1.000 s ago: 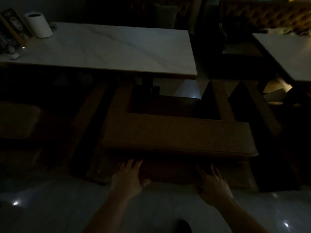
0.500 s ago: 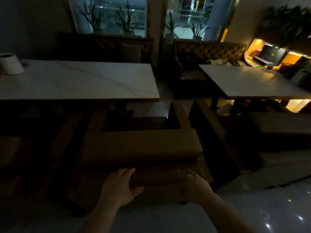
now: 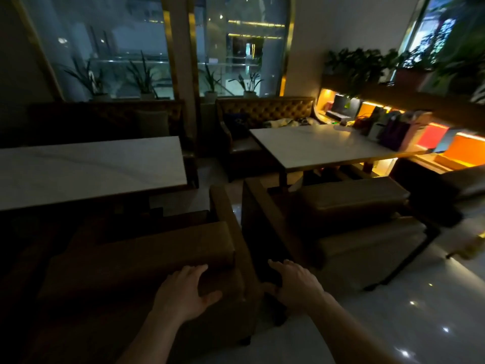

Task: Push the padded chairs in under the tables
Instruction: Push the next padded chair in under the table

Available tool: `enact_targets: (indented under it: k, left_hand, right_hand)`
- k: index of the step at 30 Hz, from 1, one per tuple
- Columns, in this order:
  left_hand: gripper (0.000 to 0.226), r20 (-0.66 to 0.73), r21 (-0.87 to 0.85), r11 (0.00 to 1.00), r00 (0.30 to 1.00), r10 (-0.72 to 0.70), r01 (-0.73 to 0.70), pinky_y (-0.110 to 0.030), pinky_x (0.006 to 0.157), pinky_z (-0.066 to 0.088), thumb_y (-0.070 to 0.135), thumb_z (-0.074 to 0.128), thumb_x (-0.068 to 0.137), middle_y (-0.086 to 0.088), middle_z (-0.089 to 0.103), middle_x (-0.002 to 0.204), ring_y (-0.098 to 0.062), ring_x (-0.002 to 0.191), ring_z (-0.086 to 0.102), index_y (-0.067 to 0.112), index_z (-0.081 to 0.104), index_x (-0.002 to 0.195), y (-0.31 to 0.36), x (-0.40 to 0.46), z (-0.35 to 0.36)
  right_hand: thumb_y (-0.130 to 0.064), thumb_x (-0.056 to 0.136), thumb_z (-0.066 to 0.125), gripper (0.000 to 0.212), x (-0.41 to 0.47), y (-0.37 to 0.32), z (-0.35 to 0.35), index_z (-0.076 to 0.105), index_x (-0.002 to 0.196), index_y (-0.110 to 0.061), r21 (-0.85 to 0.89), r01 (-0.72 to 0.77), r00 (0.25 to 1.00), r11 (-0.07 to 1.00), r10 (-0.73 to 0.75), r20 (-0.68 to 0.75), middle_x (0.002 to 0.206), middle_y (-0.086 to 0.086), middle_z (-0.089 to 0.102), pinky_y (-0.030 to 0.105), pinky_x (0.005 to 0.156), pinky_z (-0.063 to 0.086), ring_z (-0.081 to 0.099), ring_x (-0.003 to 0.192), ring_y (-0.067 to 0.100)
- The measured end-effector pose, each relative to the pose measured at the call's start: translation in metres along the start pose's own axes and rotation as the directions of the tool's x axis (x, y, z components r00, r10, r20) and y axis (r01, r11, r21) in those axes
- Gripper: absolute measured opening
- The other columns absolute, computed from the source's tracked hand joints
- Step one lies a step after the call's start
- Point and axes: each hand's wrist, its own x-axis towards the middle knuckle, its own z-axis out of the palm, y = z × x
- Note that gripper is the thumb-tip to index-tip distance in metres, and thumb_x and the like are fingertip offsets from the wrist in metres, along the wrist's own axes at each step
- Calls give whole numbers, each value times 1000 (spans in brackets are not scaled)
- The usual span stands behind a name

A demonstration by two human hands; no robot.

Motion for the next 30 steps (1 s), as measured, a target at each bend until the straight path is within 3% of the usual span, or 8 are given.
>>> enact_targets:
  k: [5,8,10,15,20,22,25,30]
  left_hand:
    - [88,-36,-27,998,997,64,-65,-43,110,34,81,49,75,9,25,156,-18,139,31,44,20,149,95,11,20]
    - [89,-30,-13,994,994,108,-109,-44,109,35,80,51,76,9,24,157,-20,140,30,43,19,150,147,21,33]
    - [88,-10,-6,990,990,142,-142,-43,108,36,79,52,77,9,23,157,-20,141,29,43,18,150,179,28,44]
    - [89,50,7,974,972,228,-228,-42,108,36,79,50,78,8,23,158,-20,141,29,41,17,151,256,64,64]
    - [90,56,-12,954,952,300,-300,-42,108,36,79,50,78,9,23,158,-19,140,29,42,14,151,325,119,90]
    - [92,64,-34,952,950,306,-304,-43,108,36,79,52,76,9,23,158,-20,140,29,43,14,151,347,144,101]
    - [94,91,-65,947,944,318,-314,-46,110,35,79,54,74,7,23,158,-21,141,29,42,14,151,385,195,120]
    - [95,137,-124,942,934,329,-313,-45,113,31,79,55,74,7,22,159,-19,143,26,41,15,152,446,270,141]
  right_hand:
    - [-70,85,51,79,-18,102,-34,26,152,-37,40,-68,997,997,69,-28,154,1,37,39,107,39,40,137,22]
    - [-70,82,51,79,-29,155,-48,32,151,-35,50,-91,995,995,93,-24,148,1,42,38,105,42,44,134,23]
    - [-76,71,41,84,-37,185,-56,39,145,-34,58,-104,994,993,106,-41,141,-1,48,38,102,44,47,130,23]
    - [-59,88,57,63,-41,253,-71,38,144,-36,48,-146,980,988,151,-126,140,-1,49,35,99,46,50,126,21]
    - [-71,84,53,81,-16,323,-76,26,153,-38,98,-261,956,960,271,-113,155,4,36,36,110,39,40,138,24]
    - [-75,81,51,85,-4,351,-79,27,152,-37,104,-284,950,953,294,-102,150,3,41,37,107,42,45,134,23]
    - [-95,66,29,103,23,403,-84,27,152,-38,102,-321,940,942,330,-91,144,-2,48,39,104,44,47,131,20]
    - [-63,88,55,75,60,484,-117,30,151,-32,92,-416,909,905,415,28,149,3,39,37,109,38,39,135,23]
